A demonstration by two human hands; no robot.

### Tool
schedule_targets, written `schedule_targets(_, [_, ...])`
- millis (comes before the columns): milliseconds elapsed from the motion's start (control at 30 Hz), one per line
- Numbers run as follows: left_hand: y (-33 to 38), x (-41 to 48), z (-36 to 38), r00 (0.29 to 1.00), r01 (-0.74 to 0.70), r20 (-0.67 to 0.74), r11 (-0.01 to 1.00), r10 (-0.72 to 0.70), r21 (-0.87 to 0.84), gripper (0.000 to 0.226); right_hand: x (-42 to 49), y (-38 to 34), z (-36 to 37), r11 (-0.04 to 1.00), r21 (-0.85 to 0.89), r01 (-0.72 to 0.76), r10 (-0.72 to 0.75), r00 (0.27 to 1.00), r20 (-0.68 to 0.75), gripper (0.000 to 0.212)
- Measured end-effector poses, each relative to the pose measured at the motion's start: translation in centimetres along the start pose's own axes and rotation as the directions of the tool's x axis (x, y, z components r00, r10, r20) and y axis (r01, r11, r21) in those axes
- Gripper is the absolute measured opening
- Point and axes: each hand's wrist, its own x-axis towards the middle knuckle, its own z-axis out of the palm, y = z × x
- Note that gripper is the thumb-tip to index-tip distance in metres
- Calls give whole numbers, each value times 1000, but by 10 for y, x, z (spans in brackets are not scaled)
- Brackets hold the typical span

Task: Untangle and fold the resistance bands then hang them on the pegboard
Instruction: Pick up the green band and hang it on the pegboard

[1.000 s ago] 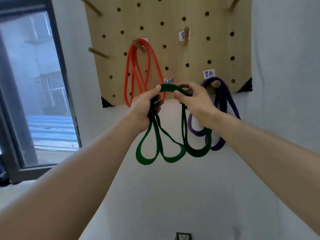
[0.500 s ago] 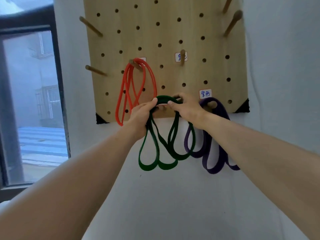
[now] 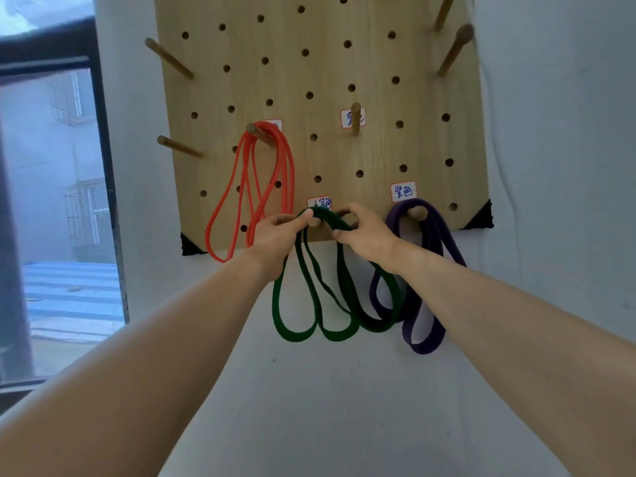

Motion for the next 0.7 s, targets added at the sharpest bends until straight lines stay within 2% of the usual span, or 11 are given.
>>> schedule_targets(100, [-4, -9, -6, 1000, 11, 23, 1000, -11, 6, 31, -12, 3, -5, 995, -87, 41, -38, 998, 40, 50])
schedule_targets(167, [-11, -19, -11, 1000, -6, 10, 999, 5, 48, 32, -25, 6, -6, 983, -164, 85, -78, 996, 48, 58])
schedule_targets(267, [-27, -47, -22, 996, -84, 46, 980, 77, 180, 41, -48, 16, -3, 936, -321, 146, -159, 987, -14, 60])
schedule_targets(333, [-39, -70, -28, 989, -141, 83, 961, 125, 237, 42, -69, 23, -1, 918, -364, 161, -191, 980, -49, 55])
schedule_targets(467, [-62, -113, -45, 976, -192, 156, 937, 151, 293, 35, -119, 38, 7, 954, -251, 163, -187, 980, -73, 38])
schedule_targets(600, [-92, -145, -65, 974, -129, 220, 943, 62, 307, 23, -165, 62, 25, 991, -79, 106, -111, 992, -61, 20])
schedule_targets(700, [-122, -171, -80, 962, -51, 269, 945, -40, 322, 16, -201, 81, 46, 1000, 22, 12, -12, 999, 40, 11])
